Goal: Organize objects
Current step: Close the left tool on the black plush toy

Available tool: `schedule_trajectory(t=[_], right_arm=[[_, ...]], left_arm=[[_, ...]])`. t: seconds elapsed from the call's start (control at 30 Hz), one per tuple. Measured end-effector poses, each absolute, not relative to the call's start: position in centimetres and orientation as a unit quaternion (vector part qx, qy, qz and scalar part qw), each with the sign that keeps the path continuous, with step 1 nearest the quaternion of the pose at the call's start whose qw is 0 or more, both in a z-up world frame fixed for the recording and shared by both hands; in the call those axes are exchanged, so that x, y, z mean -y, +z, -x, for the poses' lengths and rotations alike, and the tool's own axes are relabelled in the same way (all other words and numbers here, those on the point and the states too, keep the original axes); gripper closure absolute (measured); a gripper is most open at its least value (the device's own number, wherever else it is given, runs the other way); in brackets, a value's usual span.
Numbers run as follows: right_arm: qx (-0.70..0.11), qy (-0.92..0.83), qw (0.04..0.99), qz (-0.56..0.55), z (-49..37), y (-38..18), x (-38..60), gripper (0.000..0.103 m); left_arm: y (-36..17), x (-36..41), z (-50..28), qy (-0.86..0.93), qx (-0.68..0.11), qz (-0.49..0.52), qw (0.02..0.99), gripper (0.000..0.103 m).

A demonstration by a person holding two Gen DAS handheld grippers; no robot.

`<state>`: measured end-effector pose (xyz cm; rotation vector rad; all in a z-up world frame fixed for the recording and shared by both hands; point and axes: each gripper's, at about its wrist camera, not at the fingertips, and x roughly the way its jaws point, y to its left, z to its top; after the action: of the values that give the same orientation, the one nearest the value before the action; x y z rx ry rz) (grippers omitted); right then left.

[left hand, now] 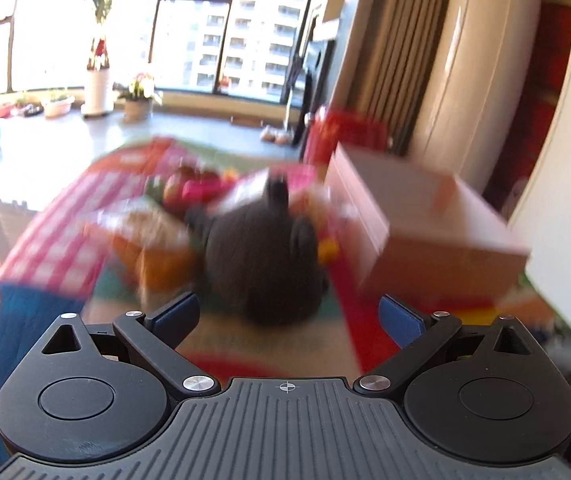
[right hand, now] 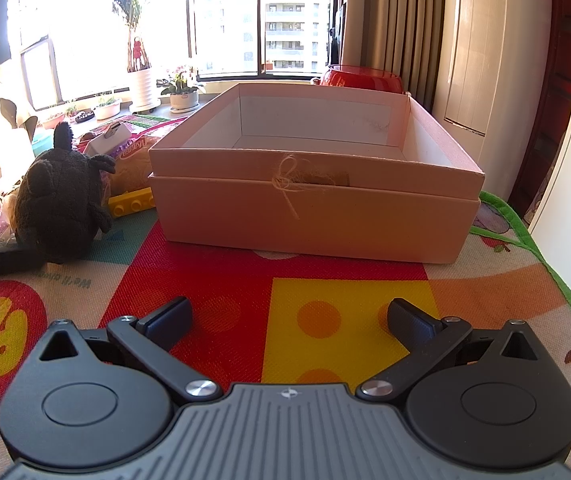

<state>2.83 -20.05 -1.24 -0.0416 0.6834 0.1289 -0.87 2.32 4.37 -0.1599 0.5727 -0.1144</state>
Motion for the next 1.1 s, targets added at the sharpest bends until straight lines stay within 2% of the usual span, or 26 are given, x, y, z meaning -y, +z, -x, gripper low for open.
schedule_trajectory(t=[0.17,0.23,0.3,0.5,0.7,0.9,1.07,1.1], right_arm=[[-0.352,0.077,0.933,0.023,-3.2,-0.8,20.3,0.0],[-0.367,0.086,0.926,0.028,-4.1,-0.6,20.3,0.0],[-0.377,0.092,0.921,0.031,-4.4,-0.7,20.2,0.0],[-0.399,0.064,0.914,0.03,-5.2,-0.5,19.2,0.0],[-0.415,0.123,0.9,0.045,-5.8,0.3,18.7,0.0],[-0.322,0.241,0.912,0.085,-4.8,3.5,11.7,0.0],[-0.294,0.316,0.894,0.124,-7.2,3.8,3.2,0.001],[-0.288,0.316,0.894,0.135,-8.0,3.6,1.6,0.004]], left_arm=[[4.0,-1.8,-3.5,-0.013,-0.293,0.048,0.955,0.002],[3.7,-1.7,-4.1,-0.016,-0.293,0.047,0.955,0.006],[3.3,-1.6,-4.2,-0.026,-0.298,0.046,0.953,0.03],[3.9,-4.5,-1.6,-0.069,-0.288,0.085,0.951,0.032],[8.0,-12.0,3.5,-0.018,-0.22,0.091,0.971,0.032],[9.0,-18.4,6.1,0.061,-0.21,0.124,0.968,0.032],[8.2,-20.2,7.5,0.066,-0.217,0.148,0.963,0.032],[8.0,-20.0,8.0,0.062,-0.221,0.15,0.962,0.032]])
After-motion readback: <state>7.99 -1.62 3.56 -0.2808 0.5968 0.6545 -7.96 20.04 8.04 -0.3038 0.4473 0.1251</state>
